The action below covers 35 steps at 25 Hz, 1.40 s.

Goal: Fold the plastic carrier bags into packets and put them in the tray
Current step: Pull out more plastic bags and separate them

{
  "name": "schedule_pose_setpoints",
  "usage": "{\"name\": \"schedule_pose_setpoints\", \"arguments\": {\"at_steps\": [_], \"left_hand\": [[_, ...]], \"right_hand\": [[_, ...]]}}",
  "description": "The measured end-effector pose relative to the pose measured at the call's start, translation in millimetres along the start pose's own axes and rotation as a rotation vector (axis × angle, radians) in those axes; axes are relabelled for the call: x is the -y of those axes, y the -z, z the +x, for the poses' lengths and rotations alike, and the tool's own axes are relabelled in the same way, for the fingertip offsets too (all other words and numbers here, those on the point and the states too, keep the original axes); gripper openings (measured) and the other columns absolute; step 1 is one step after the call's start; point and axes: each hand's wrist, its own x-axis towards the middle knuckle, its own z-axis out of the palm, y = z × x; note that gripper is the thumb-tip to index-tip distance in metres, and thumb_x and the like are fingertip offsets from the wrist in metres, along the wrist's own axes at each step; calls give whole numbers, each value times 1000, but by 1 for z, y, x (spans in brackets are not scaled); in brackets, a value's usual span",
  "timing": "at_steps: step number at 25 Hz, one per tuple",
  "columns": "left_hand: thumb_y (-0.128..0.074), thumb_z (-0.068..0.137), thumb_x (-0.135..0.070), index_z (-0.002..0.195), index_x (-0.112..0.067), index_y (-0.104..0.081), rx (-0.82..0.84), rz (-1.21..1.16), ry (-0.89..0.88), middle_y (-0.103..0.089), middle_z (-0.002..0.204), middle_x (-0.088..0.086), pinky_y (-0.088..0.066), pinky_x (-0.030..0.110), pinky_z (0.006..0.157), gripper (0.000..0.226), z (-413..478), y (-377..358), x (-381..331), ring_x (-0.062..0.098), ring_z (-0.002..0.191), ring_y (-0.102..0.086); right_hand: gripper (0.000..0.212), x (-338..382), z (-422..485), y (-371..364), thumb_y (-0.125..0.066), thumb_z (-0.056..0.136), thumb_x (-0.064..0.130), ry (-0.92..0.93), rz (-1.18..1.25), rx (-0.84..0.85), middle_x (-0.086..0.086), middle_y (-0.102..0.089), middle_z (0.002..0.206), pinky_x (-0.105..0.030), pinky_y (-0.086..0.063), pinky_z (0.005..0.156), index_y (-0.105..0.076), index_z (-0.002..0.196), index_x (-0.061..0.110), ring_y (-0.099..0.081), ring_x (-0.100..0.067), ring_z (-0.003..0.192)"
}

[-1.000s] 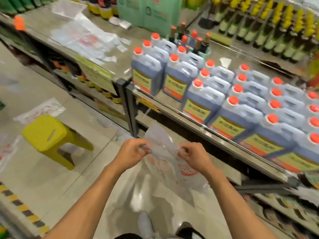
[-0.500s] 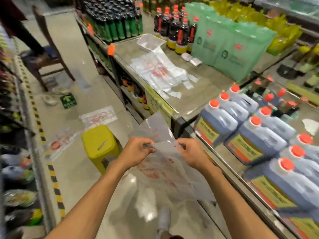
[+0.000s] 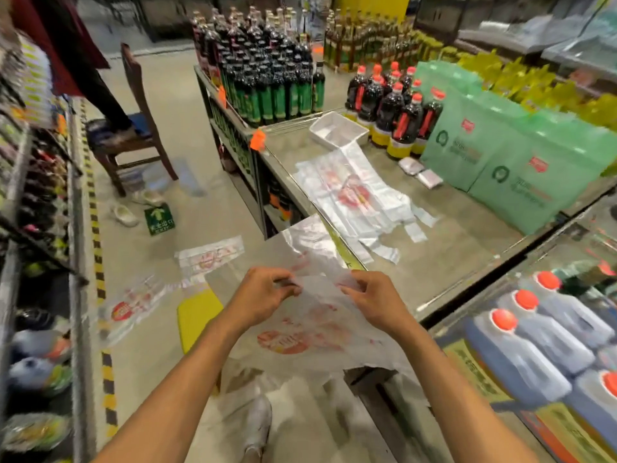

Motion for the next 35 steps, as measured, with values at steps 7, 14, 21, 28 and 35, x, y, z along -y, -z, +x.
{"name": "schedule_pose_setpoints", "arguments": {"at_steps": [7,14,21,28,35], "left_hand": [[-80,85,-22,81,-20,-81,158,93,-240,-78,85,-6,-58,29,76,5,139,55,40,2,80,-71],[-87,80,-15,86,-15,-82,237,171,-448,-79,85,-4,-58,31,78,8,261,77,19,14,81,-73],[-87,80,-20,91,-20,-83,309,195,-452,-78,89,-7,-58,38,79,12,372,49,11,11,83,-70],[-87,80,-22,90,-25,-83,353,332,-462,-78,86,-9,-58,38,72,12,480,21,-11,15,80,-70],[-86,81,-27,92,-22,-82,468,427,-505,-78,86,-4,-57,39,73,13,571,-13,-28,19,81,-70]], "right_hand": [[53,42,98,8,-75,91,20,-107,-46,-110,14,-30,50,-22,-24,52,-46,49,34,-28,-6,51],[54,41,172,38,-71,94,15,-141,-105,-225,7,-26,61,-26,-22,54,-30,60,23,-23,-7,58],[55,5,246,90,-74,90,9,-198,-66,-235,14,-35,52,-20,-27,51,-48,49,34,-29,-7,53],[42,-44,325,152,-79,86,8,-261,29,-211,18,-45,50,-17,-30,49,-58,56,29,-35,-3,49],[8,-111,381,190,-72,81,6,-379,-13,-209,-7,-59,63,-40,-49,56,-67,80,0,-51,-12,58]]}}
